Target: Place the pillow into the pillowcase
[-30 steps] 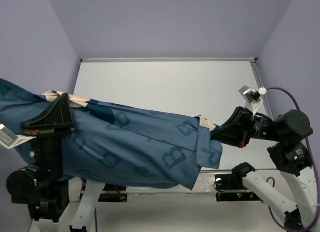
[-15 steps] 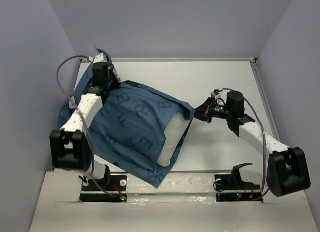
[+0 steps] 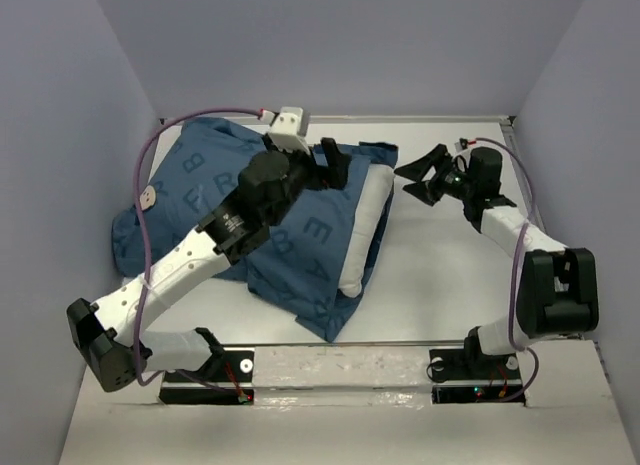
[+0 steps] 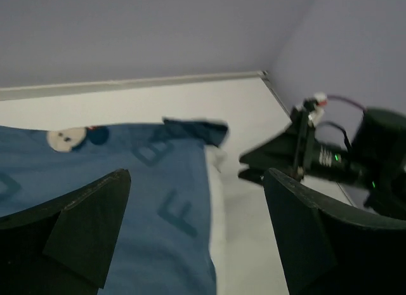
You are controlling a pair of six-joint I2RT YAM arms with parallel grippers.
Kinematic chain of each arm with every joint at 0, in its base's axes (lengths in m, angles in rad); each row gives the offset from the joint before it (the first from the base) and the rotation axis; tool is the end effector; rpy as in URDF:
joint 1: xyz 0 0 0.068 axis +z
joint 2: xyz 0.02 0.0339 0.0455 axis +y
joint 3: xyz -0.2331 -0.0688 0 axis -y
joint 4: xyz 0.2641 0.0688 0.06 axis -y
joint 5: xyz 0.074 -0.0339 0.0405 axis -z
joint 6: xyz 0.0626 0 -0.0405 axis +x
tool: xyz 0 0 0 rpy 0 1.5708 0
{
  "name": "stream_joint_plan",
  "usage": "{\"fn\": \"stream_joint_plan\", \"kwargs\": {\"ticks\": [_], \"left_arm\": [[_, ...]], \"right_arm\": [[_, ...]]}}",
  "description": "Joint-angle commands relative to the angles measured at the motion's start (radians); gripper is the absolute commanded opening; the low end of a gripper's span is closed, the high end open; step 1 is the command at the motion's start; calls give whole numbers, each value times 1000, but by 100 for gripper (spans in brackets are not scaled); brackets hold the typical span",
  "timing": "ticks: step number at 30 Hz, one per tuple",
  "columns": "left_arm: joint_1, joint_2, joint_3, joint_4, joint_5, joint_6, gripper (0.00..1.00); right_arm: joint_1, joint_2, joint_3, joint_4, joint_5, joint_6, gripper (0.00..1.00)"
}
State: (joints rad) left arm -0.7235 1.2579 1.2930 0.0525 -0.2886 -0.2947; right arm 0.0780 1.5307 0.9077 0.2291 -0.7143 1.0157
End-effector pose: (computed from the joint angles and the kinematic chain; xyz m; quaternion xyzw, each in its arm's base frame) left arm 0.2693 -0.2141 0.4162 0.0386 0.6757 -0.2708 0.6845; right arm 0.3678 0.0699 0.1945 0.1790 0.7829 0.5188 0.2930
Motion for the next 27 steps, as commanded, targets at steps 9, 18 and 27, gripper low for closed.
{"fn": "stream_joint_plan", "kwargs": {"ticks": [9,18,27], "left_arm": [[-336,162,-23,-169,-192,77,96],[-353,463,264,-324,-240,278,97],[-312,632,324,-303,-316,335,87]], "right_arm": [[0,-307,-125,-119,236,-358,35],[51,-207,-234,-96,316,-416,13],[114,45,-150,-30,364,-393,43]]}}
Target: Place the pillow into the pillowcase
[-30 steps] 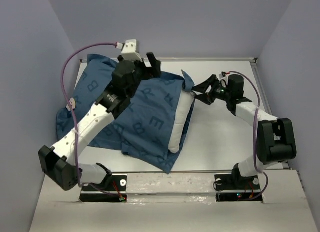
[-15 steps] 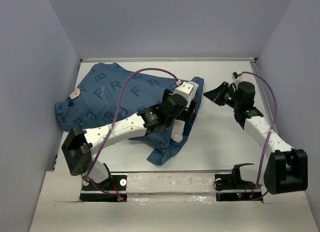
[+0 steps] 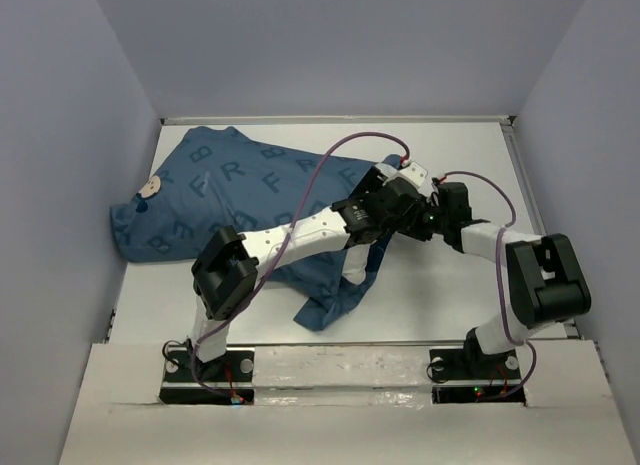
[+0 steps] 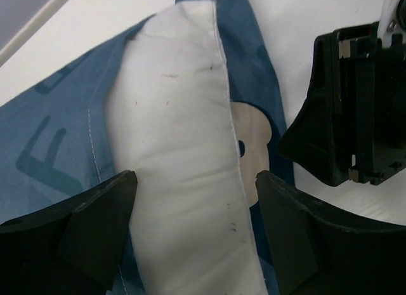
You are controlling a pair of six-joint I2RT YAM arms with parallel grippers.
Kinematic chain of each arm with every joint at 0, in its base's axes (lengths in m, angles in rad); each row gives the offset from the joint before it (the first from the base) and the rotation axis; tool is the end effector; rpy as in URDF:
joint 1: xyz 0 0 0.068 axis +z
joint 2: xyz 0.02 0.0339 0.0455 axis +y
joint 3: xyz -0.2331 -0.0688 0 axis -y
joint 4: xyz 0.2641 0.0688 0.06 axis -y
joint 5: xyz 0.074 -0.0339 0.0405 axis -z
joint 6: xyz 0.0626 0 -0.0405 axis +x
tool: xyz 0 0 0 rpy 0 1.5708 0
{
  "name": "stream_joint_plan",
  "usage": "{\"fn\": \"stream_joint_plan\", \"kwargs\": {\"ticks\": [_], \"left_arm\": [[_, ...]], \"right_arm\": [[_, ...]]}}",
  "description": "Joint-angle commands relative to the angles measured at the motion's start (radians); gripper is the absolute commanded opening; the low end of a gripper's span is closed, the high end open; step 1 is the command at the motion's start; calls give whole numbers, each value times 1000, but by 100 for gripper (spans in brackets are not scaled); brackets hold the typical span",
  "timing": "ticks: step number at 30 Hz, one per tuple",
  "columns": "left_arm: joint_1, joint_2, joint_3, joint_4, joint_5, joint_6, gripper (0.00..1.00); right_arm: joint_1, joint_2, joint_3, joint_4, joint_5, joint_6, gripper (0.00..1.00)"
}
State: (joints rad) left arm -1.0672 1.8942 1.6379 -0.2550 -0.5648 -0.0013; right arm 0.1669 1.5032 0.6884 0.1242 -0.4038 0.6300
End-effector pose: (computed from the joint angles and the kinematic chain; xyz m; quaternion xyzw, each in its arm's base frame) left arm 0.2588 -0.4002 0.2635 0.2998 0.7854 -0.0402 0.5401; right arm 0.3218 0.0792 0.1113 0.1202 0.8823 0.3291 0.3143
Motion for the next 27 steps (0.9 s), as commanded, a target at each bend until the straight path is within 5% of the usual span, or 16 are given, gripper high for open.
{"fn": "stream_joint_plan", "kwargs": {"ticks": [1,8,10,11,12,14,16,22,25,27], "left_arm": [[38,-15,-35,17,-38,44,84],[76,-6,-104,42,-32,46,79],[95,-9,-137,59,-41,47,73],[105,-18,-153,68,-47,47,69],[131,-26,-186,83,-67,34,57],[162,-69,-228,117,-79,8,32],[200,-136,-312,166,-67,-14,21],[280,-233,-415,247,-93,-77,3],[305,-274,-455,284,6,-121,1],[329,-322,-516,356,113,-166,0]], "right_arm": [[25,83,74,74,74,-9,43],[34,201,115,137,71,25,48],[34,250,155,155,77,36,31],[34,249,158,158,94,42,2],[34,218,146,178,114,43,0],[34,163,141,164,140,16,0],[77,41,161,70,187,-18,0],[180,-229,271,-352,308,-133,0],[180,-288,229,-465,499,-173,0],[116,-288,169,-474,485,-173,0]]}}
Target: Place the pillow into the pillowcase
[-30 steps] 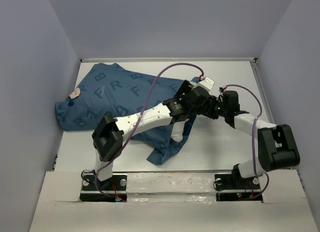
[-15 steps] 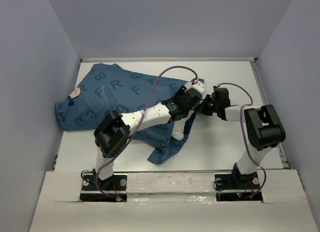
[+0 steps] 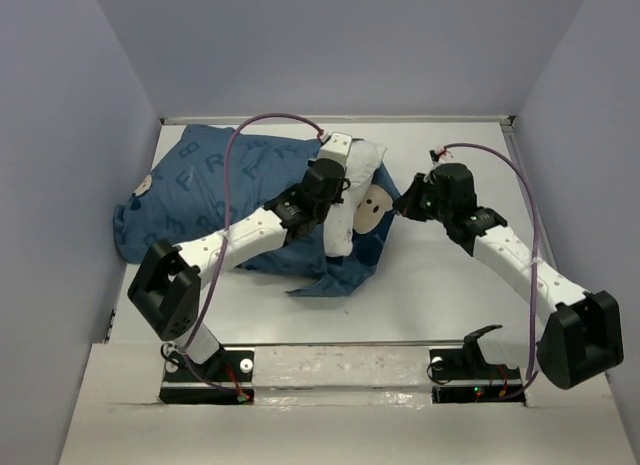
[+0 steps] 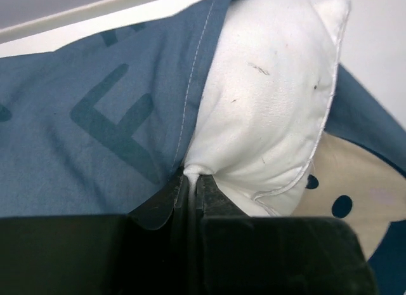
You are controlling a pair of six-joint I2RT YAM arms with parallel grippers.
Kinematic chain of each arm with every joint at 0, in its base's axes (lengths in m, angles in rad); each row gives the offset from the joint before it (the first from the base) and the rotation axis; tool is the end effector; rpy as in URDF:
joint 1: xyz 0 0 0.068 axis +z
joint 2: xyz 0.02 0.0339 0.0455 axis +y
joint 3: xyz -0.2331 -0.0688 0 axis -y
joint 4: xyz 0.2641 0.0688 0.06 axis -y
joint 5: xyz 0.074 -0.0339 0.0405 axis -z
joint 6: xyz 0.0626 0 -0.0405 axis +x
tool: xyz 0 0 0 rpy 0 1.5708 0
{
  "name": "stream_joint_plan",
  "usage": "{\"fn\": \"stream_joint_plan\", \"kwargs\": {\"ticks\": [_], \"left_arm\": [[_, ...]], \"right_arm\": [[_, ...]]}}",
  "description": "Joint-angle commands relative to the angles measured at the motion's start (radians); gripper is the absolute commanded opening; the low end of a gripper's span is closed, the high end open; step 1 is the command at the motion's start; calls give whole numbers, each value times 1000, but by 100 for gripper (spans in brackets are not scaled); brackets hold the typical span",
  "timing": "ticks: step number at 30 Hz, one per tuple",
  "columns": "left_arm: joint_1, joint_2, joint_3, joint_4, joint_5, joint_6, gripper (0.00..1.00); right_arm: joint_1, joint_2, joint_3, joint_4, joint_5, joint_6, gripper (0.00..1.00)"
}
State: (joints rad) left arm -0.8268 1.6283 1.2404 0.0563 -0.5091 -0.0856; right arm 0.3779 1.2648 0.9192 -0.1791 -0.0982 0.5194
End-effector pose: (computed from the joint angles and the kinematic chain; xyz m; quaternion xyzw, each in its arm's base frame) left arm 0.3084 -0.2900 0.2600 0.1490 0.7874 -0.0635 0.5948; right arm 0.3105 0.1299 0.2345 0.0367 0.8648 0.2547 0.4311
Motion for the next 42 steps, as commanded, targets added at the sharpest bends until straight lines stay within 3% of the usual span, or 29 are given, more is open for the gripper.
{"fn": "stream_joint_plan", "kwargs": {"ticks": [1,2,4,5,7,11,12,13,17,18,20,22,23,24,27,30,34,39,42], "left_arm": [[94,-70,-133,59,85,-100,0],[98,-85,-148,72,108,-126,0],[107,-130,-193,128,177,-144,0],[113,-140,-199,137,201,-154,0],[133,-172,-222,174,260,-180,0],[184,-217,-288,255,384,-246,0],[195,-225,-304,282,408,-262,0],[222,-243,-346,309,438,-304,0],[274,-271,-433,463,593,-404,0],[276,-272,-435,464,603,-411,0],[278,-289,-443,471,604,-416,0],[290,-317,-460,500,615,-443,0],[295,-321,-464,508,618,-444,0],[313,-321,-466,519,648,-459,0],[342,-311,-486,577,719,-517,0],[368,-298,-507,608,764,-540,0],[406,-301,-550,695,817,-615,0],[426,-288,-581,798,863,-678,0],[426,-280,-590,815,873,-689,0]], "right_arm": [[-117,-41,-72,-169,146,-58,0],[-117,-33,-75,-163,131,-59,1],[-117,-10,-43,-171,63,-82,22],[-117,-18,-30,-168,49,-90,39],[-87,-60,10,-151,11,-102,46],[-31,-29,32,-45,-86,-70,40],[-13,0,35,-27,-103,-59,34],[39,51,26,19,-98,-49,21],[137,170,-10,216,-103,4,0],[150,201,-6,233,-101,8,0],[173,257,3,292,-93,7,2],[199,324,10,364,-83,13,39],[211,343,13,389,-81,11,39],[229,382,32,412,-86,16,47],[265,435,7,515,-61,59,57],[298,513,-10,616,-37,96,58],[381,559,-20,668,113,103,58],[443,631,19,606,310,91,59],[472,674,56,528,413,88,48]]}}
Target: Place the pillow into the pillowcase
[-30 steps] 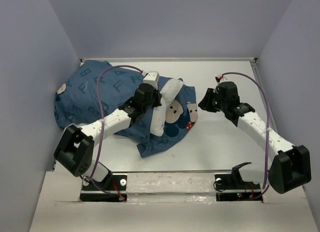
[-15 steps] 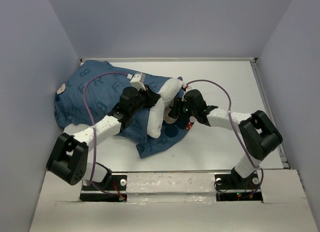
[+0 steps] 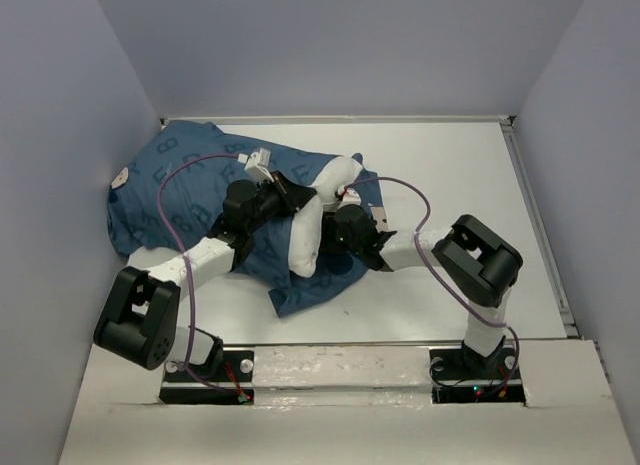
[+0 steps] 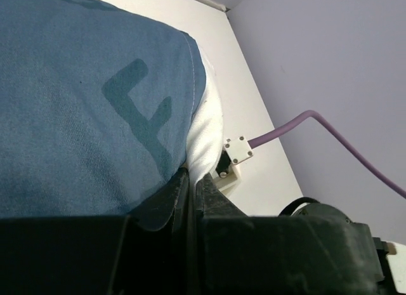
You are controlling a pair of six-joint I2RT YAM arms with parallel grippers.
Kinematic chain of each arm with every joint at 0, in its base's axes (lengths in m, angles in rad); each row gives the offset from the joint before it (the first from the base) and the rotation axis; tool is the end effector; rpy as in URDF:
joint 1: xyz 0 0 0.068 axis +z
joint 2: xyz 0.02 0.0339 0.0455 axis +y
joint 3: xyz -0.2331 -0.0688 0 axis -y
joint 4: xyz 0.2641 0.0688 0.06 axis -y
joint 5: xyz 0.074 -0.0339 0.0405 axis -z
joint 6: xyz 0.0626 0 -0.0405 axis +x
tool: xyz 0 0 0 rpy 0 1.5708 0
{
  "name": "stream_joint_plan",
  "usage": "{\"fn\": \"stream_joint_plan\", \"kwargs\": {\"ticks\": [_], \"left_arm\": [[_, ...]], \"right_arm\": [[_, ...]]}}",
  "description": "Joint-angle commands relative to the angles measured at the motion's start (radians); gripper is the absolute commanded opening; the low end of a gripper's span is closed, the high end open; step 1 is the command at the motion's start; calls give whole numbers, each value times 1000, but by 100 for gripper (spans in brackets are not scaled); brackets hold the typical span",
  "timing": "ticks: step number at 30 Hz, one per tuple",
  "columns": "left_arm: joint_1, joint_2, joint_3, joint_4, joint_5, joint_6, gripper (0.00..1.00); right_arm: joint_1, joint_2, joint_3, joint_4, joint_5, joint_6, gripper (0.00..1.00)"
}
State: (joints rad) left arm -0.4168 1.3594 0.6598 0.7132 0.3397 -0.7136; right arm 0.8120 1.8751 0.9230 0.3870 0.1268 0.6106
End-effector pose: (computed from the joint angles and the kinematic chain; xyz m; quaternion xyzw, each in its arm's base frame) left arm 0.3068 -0.1587 0.2191 0.0167 0.7024 -0.4760 0.5290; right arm 0.2857 0.2898 0.0827 -0.0575 0.8731 0.2719 0.4006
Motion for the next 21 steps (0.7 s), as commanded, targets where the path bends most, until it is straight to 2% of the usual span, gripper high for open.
{"fn": "stream_joint_plan", "kwargs": {"ticks": [1,5,6,9,15,18,21], "left_arm": [[16,-14,-18,161,21,-61,0],[18,-25,-45,186,5,-64,0],[21,-26,-48,186,7,-63,0],[24,-39,-52,169,-2,-49,0],[26,-63,-51,126,-65,-6,0],[27,-66,-57,137,-79,-12,0],[27,-72,-75,178,-64,-44,0]], "right_arm": [[38,85,74,-83,218,-9,43],[47,143,125,-180,283,-15,21],[47,150,129,-204,293,-8,2],[47,115,103,-201,307,2,0],[47,-160,-63,-195,318,-17,0],[35,-276,-133,-194,292,-31,0],[35,-321,-160,-151,209,-26,0]]}}
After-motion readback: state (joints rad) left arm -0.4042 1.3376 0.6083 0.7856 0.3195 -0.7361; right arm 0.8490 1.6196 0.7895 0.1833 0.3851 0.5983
